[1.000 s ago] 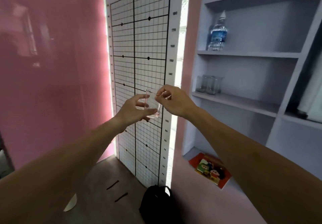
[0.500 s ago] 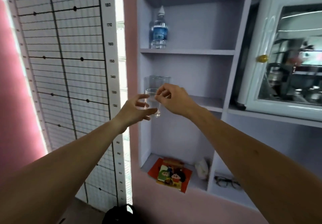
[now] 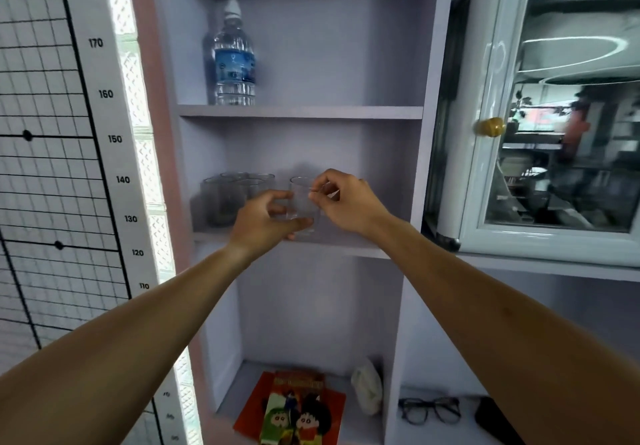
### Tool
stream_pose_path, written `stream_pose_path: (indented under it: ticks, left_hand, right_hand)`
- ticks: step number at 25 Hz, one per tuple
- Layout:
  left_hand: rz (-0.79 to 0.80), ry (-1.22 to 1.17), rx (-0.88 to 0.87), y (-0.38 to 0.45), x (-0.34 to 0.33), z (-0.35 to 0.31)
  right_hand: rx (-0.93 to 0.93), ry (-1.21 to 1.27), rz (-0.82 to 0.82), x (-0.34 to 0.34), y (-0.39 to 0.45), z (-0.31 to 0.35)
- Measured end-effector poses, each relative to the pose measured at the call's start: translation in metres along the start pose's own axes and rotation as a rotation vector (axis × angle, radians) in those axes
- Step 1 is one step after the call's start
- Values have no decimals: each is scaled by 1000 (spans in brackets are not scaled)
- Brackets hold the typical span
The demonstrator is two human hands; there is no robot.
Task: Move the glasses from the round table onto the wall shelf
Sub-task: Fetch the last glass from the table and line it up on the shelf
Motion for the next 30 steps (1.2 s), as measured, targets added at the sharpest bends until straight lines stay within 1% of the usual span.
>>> stream_pose_path:
  ticks: [8, 12, 15, 18, 23, 30]
  left_hand:
    - [-20, 147, -45, 28, -2, 16]
    - [-55, 341, -187, 35, 2, 19]
    - [-94, 466, -297, 40, 4, 19]
    - [-82, 424, -283, 44, 6, 24]
    - [61, 387, -266, 46, 0, 30]
    - [74, 409, -323, 48, -1, 32]
  right_hand:
    - [-4, -16, -5, -31, 22, -22]
    - [9, -35, -23, -44, 27, -19]
    - [-20, -18, -45, -50, 29, -21]
    - [-65, -56, -67, -56, 32, -21]
    - [-132, -85, -84, -68, 33, -23]
    - [-141, -90, -118, -80, 38, -24]
Point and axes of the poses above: each hand's wrist, its own y-axis towards the middle knuckle, its own x-axis out of the back of the hand, z = x × y, the point moved 2 cm from there along y, towards the middle knuckle, and after that the axes turned 14 degrees about -z, right-handed, at the moved point
